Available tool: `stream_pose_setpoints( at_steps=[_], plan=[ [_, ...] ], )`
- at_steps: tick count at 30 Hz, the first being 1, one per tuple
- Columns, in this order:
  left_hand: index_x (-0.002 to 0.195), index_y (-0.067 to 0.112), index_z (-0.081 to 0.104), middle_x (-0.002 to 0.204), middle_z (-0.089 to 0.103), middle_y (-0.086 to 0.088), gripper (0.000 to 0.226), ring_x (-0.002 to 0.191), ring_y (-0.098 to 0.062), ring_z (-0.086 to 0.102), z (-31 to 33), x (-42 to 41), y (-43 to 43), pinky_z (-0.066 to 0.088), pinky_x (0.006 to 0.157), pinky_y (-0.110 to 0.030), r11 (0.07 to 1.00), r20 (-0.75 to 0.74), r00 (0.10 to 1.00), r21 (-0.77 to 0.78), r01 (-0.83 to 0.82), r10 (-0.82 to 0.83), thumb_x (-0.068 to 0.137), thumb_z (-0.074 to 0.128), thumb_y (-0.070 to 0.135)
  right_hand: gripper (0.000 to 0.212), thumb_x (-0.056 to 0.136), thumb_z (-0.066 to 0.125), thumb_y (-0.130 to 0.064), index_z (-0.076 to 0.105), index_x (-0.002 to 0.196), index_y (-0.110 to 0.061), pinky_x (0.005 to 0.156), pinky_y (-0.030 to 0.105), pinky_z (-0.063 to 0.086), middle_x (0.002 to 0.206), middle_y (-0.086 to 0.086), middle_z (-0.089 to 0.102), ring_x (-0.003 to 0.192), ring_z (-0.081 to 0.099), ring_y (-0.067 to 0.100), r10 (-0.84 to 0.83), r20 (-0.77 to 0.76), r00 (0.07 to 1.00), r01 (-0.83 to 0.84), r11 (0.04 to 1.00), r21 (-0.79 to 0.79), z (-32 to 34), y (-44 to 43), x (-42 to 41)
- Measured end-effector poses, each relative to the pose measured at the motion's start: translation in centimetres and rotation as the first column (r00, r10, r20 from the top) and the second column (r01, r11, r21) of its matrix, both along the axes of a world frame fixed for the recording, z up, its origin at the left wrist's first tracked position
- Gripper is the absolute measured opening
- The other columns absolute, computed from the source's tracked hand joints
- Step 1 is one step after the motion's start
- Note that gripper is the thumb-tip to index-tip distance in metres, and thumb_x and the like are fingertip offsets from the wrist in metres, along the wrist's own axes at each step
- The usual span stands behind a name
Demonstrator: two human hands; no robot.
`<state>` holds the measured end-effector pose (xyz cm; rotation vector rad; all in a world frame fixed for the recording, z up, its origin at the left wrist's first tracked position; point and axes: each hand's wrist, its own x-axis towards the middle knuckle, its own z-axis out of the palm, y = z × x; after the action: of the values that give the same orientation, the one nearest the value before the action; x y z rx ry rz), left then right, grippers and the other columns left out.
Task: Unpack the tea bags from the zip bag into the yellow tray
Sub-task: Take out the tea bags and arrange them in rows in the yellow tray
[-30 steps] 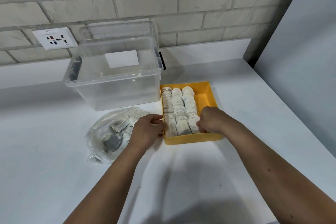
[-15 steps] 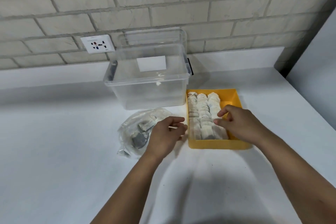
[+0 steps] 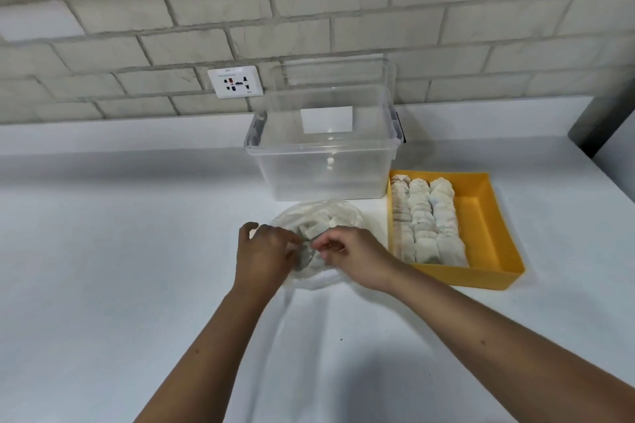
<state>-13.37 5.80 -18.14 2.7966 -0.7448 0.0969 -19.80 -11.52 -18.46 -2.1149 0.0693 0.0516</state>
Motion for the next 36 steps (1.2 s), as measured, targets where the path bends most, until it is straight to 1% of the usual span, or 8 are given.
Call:
stream_pose_setpoints(
  at_steps=[5, 11, 15, 19, 24, 27, 32, 36],
  plan=[
    [0.080, 0.030, 0.080, 0.106, 0.065, -0.004, 0.030, 0.097, -0.030, 0.050, -1.8, -0.4, 1.2, 0.024, 0.092, -0.043, 0.985, 0.166, 0.973, 0.046, -0.168, 0.159, 0.052, 0.090, 0.026, 0.031, 0.094, 0.060, -0.015, 0.063, 0.124, -0.019, 0.097, 0.028, 0.048, 0.122, -0.002, 0.063, 0.109, 0.061, 0.015, 0.037, -0.077, 0.996, -0.049, 0.986, -0.159, -2.5, 1.3, 2.0],
    [0.140, 0.027, 0.055, 0.155, 0.033, -0.009, 0.058, 0.121, -0.039, 0.052, -1.9, -0.1, 1.9, 0.043, 0.097, -0.040, 0.959, -0.254, 0.928, -0.011, -0.284, 0.272, 0.084, 0.071, 0.029, 0.032, 0.087, 0.066, -0.040, 0.065, 0.116, -0.025, 0.082, 0.029, 0.047, 0.101, -0.010, 0.052, 0.093, 0.057, 0.012, -0.036, -0.121, 0.992, 0.000, 0.959, -0.285, -2.9, 1.9, 3.6],
    [0.148, 0.020, 0.045, 0.143, 0.051, -0.013, 0.063, 0.125, -0.031, 0.054, -1.3, 0.1, 1.5, 0.044, 0.092, -0.032, 0.941, -0.409, 0.887, -0.155, -0.300, 0.216, 0.089, 0.067, 0.021, 0.048, 0.066, 0.072, -0.066, 0.065, 0.099, -0.033, 0.076, 0.028, 0.045, 0.098, -0.014, 0.056, 0.092, 0.059, 0.011, -0.169, -0.112, 0.979, 0.120, 0.927, -0.355, -2.4, 3.5, 4.0],
    [0.151, 0.022, 0.041, 0.137, 0.061, -0.006, 0.072, 0.122, -0.024, 0.058, -1.3, -0.1, 1.5, 0.035, 0.081, -0.017, 0.878, -0.533, 0.824, -0.282, -0.388, 0.193, 0.085, 0.066, 0.009, 0.038, 0.066, 0.074, -0.062, 0.063, 0.087, -0.033, 0.070, 0.026, 0.043, 0.095, -0.014, 0.066, 0.091, 0.063, 0.011, -0.248, -0.110, 0.963, 0.181, 0.890, -0.418, -2.3, 4.6, 4.0],
    [0.149, 0.023, 0.045, 0.144, 0.052, -0.005, 0.069, 0.127, -0.023, 0.052, -1.4, -0.6, 2.2, 0.034, 0.093, -0.018, 0.850, -0.538, 0.831, -0.363, -0.382, 0.143, 0.085, 0.066, 0.005, 0.020, 0.074, 0.076, -0.038, 0.068, 0.071, -0.021, 0.070, 0.029, 0.049, 0.079, -0.005, 0.072, 0.080, 0.068, 0.017, -0.288, -0.194, 0.938, 0.220, 0.925, -0.310, -2.2, 3.9, 3.9],
    [0.136, 0.031, 0.057, 0.135, 0.057, -0.001, 0.055, 0.107, -0.015, 0.054, -1.6, -0.9, 2.5, 0.036, 0.087, -0.017, 0.835, -0.509, 0.853, -0.418, -0.358, 0.111, 0.086, 0.072, 0.014, 0.027, 0.070, 0.085, -0.027, 0.058, 0.067, -0.026, 0.072, 0.030, 0.050, 0.067, -0.012, 0.060, 0.071, 0.060, 0.011, -0.306, -0.169, 0.937, 0.296, 0.952, -0.080, -2.0, 2.8, 3.5],
    [0.116, 0.036, 0.071, 0.129, 0.055, 0.010, 0.029, 0.111, -0.003, 0.053, -1.4, -1.0, 2.4, 0.037, 0.081, -0.006, 0.742, -0.514, 0.854, -0.543, -0.394, 0.078, 0.087, 0.073, 0.037, 0.027, 0.069, 0.087, -0.015, 0.063, 0.082, -0.014, 0.059, 0.010, 0.048, 0.070, -0.008, 0.061, 0.061, 0.055, 0.002, -0.318, -0.098, 0.943, 0.332, 0.916, 0.226, -1.5, 2.2, 2.5],
    [0.101, 0.029, 0.077, 0.124, 0.056, 0.011, 0.022, 0.113, -0.002, 0.055, -0.8, -1.0, 1.3, 0.037, 0.075, -0.003, 0.695, -0.531, 0.845, -0.585, -0.418, 0.061, 0.086, 0.073, 0.044, 0.027, 0.069, 0.085, -0.007, 0.063, 0.082, -0.012, 0.071, 0.028, 0.058, 0.079, 0.002, 0.063, 0.069, 0.059, 0.014, -0.233, -0.064, 0.970, 0.241, 0.905, 0.352, -1.3, 2.5, 2.2]
  ],
)
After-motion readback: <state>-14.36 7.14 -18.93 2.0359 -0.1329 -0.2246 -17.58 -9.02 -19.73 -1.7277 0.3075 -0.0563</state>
